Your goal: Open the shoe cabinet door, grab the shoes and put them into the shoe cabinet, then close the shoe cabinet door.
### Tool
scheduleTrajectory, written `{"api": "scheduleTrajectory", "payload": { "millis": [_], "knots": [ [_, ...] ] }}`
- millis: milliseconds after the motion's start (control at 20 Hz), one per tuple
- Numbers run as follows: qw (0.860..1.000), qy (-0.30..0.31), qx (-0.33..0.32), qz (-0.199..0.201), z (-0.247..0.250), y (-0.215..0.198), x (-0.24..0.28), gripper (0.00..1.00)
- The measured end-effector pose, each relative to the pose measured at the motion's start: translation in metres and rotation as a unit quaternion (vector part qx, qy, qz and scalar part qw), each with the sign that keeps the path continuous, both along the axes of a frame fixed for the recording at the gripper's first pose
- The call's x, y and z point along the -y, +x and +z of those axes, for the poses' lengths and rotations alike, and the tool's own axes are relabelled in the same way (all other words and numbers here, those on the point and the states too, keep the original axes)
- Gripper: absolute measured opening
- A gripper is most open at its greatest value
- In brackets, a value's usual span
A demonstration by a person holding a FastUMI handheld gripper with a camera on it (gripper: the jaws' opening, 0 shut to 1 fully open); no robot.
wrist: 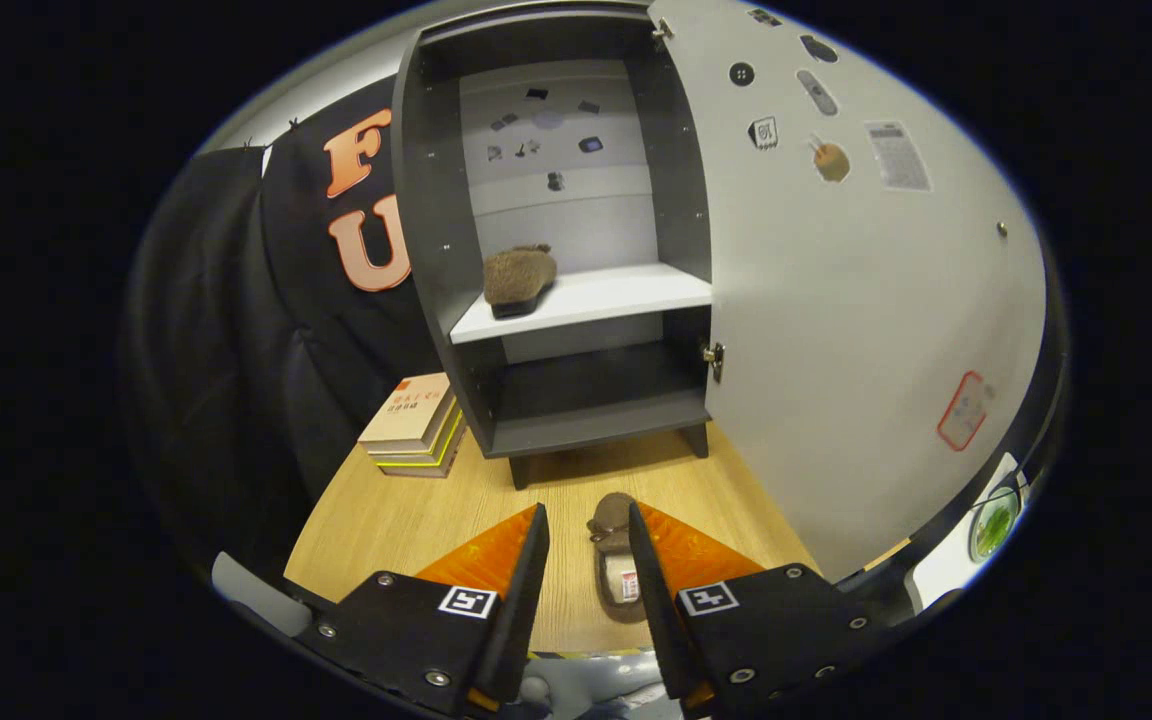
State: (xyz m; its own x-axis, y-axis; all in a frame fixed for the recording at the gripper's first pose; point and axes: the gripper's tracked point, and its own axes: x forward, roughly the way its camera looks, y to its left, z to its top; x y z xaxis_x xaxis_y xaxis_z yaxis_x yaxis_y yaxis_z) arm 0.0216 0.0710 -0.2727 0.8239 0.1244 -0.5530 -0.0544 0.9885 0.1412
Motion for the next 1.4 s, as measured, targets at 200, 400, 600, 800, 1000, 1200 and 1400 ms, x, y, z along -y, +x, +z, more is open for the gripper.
{"api": "scheduleTrajectory", "payload": {
  "millis": [200, 400, 600, 800, 1000, 1200, 1400],
  "knots": [
    [0.999, 0.01, -0.044, 0.011, -0.054, 0.009, -0.014, 0.52],
    [0.996, 0.022, -0.084, 0.014, -0.111, 0.02, -0.024, 0.53],
    [0.991, 0.047, -0.128, 0.002, -0.17, 0.028, -0.029, 0.56],
    [0.986, 0.061, -0.158, -0.01, -0.213, 0.036, -0.03, 0.57],
    [0.983, 0.062, -0.175, -0.01, -0.239, 0.046, -0.03, 0.57],
    [0.983, 0.07, -0.169, -0.008, -0.247, 0.058, -0.033, 0.57],
    [0.985, 0.056, -0.166, -0.002, -0.254, 0.066, -0.033, 0.51]
  ]
}}
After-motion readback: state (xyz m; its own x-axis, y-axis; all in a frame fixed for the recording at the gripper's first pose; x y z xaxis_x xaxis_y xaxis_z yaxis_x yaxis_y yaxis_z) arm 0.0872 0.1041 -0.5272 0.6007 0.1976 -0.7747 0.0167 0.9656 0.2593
